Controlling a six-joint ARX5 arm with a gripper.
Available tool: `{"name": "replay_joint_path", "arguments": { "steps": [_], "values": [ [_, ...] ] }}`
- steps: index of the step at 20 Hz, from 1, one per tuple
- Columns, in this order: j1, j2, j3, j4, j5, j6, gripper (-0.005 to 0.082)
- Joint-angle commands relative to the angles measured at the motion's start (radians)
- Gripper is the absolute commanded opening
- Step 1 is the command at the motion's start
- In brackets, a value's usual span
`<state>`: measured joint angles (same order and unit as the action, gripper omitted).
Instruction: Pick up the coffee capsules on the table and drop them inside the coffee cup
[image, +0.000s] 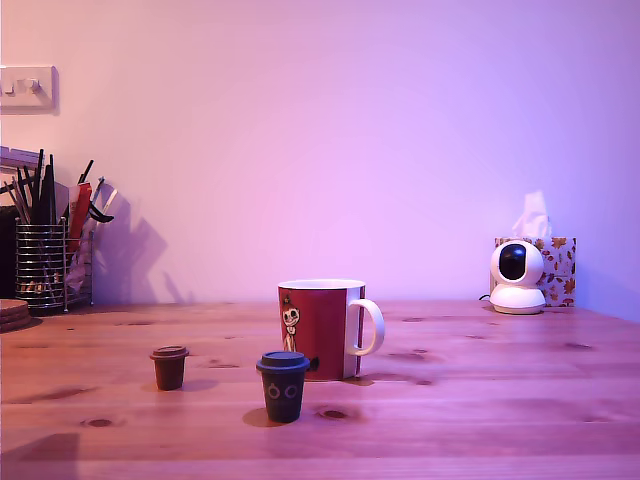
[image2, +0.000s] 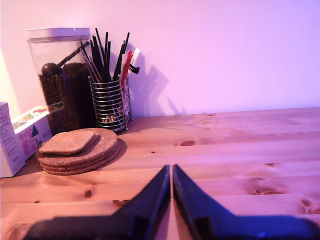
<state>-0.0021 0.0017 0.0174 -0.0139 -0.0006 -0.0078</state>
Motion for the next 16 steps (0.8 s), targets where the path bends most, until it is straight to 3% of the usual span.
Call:
{"name": "replay_joint_path", "arguments": {
  "steps": [1,7,10,16],
  "values": [
    [-0.020,-0.014,0.090,-0.088,0.071,-0.082,-0.0021],
    [-0.020,-0.014,0.090,-0.089,0.113,-0.082,-0.0020],
    [-0.020,-0.014,0.094,-0.051,0.196,-0.124,-0.0020],
    [-0.020,-0.012,0.164,-0.182,0.320,-0.118,-0.0020]
  ]
}}
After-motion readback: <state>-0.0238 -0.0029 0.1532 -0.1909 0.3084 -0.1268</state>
